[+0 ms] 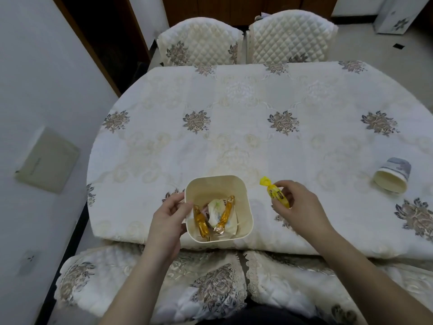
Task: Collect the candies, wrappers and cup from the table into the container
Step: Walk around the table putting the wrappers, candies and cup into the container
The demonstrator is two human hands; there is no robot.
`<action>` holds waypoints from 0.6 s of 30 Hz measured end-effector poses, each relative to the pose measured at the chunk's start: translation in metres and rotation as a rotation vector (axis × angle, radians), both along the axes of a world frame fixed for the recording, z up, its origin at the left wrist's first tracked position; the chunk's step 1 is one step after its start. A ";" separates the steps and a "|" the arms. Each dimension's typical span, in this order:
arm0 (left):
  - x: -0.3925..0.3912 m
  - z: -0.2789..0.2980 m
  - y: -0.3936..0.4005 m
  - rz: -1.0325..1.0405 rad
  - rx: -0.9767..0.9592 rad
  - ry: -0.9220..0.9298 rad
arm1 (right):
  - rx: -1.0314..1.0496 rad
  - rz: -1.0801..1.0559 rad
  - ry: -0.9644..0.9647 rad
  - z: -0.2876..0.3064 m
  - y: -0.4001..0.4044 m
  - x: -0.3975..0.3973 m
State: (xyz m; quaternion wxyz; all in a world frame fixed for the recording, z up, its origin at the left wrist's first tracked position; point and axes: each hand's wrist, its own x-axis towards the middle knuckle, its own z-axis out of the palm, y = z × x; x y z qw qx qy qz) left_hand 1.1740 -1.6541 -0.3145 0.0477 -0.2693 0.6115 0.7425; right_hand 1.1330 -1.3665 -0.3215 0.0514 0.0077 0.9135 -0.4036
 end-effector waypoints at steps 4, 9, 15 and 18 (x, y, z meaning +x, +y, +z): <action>0.000 0.002 0.003 -0.045 -0.024 0.009 | -0.053 0.110 0.115 0.049 -0.028 0.021; 0.002 0.005 0.003 -0.109 -0.052 0.015 | 0.027 0.213 0.169 0.064 -0.071 0.031; 0.002 0.008 -0.006 -0.147 -0.022 0.029 | 0.123 0.277 0.212 0.069 -0.097 0.041; 0.003 0.007 -0.016 -0.154 -0.005 0.016 | 0.156 0.248 0.216 0.067 -0.098 0.050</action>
